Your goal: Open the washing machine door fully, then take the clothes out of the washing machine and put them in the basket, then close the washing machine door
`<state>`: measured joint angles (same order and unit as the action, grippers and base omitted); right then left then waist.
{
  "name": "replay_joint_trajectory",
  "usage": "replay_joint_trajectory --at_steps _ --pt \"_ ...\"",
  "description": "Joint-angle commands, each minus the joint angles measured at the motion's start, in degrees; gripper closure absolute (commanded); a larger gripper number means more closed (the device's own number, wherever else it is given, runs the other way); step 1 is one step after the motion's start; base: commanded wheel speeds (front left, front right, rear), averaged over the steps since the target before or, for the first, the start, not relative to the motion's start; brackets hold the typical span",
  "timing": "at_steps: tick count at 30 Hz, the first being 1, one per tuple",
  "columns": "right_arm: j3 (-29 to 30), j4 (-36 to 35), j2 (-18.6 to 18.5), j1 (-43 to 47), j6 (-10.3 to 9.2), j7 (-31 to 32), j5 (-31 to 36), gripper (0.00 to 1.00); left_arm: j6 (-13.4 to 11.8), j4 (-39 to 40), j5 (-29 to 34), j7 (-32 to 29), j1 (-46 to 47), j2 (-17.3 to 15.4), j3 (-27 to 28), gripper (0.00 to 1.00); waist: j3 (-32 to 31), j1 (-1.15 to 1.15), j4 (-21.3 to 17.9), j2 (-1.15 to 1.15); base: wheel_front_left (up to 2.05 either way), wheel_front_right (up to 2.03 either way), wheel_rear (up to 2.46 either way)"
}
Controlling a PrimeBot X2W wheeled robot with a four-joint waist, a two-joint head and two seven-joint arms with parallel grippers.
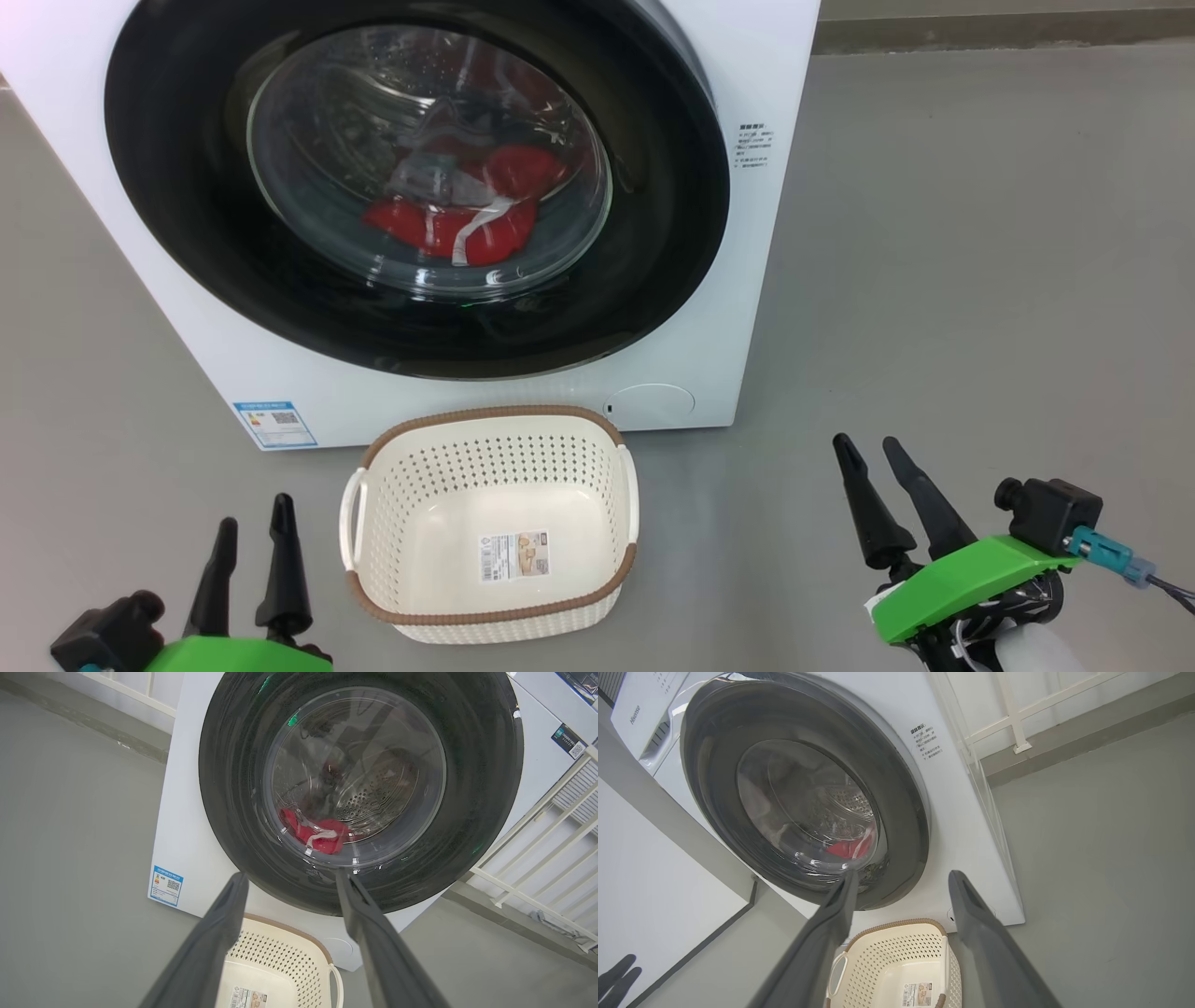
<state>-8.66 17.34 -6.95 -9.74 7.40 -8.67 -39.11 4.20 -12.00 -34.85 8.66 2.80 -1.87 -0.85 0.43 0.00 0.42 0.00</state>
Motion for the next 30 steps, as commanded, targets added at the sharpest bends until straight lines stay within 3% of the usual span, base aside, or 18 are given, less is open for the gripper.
replay_joint_trajectory --at_steps 1,30 --pt "-1.4 -1.3 -0.2 -3.2 0.07 -0.8 1.8 0.0 -0.7 1.8 1.8 0.7 2.3 -1.1 1.1 0.0 0.0 0.0 0.0 0.0 0.0 0.0 0.0" --pt "-5.6 -0.8 -1.0 -5.8 0.09 -5.5 19.6 0.0 -1.4 3.1 19.9 5.5 3.0 -1.1 0.5 0.0 0.1 0.0 0.0 0.0 0.0 0.0 0.0"
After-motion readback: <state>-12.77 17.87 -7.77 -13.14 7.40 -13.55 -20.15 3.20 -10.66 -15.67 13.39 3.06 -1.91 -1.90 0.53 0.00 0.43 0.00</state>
